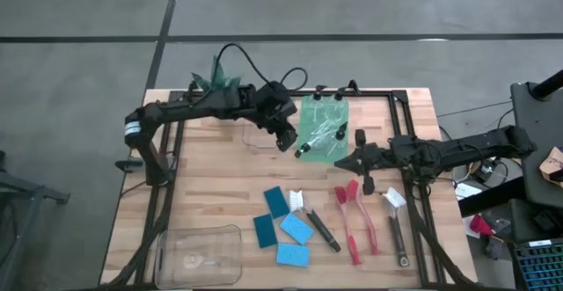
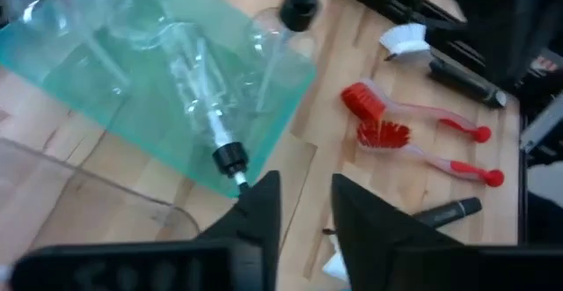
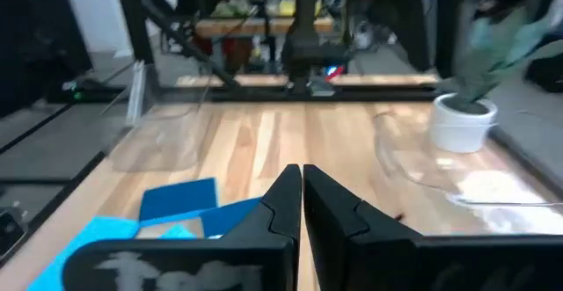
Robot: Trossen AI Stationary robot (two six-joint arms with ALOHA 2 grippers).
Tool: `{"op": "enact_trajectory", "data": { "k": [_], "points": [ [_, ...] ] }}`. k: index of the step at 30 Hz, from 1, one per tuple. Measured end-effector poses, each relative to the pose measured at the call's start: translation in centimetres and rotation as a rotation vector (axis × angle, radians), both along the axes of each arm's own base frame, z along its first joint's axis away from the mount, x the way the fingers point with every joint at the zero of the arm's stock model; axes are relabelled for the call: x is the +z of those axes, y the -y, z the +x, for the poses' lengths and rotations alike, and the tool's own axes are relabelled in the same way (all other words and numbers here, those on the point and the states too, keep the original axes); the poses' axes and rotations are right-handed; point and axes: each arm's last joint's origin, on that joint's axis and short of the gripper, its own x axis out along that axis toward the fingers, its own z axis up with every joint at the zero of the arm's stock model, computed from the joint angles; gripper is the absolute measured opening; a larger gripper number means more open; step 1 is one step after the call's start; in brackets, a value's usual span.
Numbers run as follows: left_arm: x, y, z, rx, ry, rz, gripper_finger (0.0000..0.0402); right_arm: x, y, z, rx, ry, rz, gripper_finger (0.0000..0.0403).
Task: Pick & Place Kitchen Sink Supplies
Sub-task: Put the transparent soap dispenser into the green bin
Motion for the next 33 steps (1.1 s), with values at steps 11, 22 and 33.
{"op": "enact_trajectory", "data": {
  "k": [11,22,33],
  "points": [
    [-0.3,4.1,-3.7,-0.093,0.248,0.057,0.0192,1.5,-0.5,6.0,0.041,-0.357,-0.153,0.0155],
    [-3.2,6.7,-10.6,-0.116,0.623,0.074,0.0195,3.0,1.2,11.6,0.021,-0.602,-0.313,0.0232],
    [-5.6,7.0,-13.3,-0.111,0.658,0.068,0.0195,1.8,5.1,16.6,0.06,-0.854,-0.371,0.0228]
  ]
}}
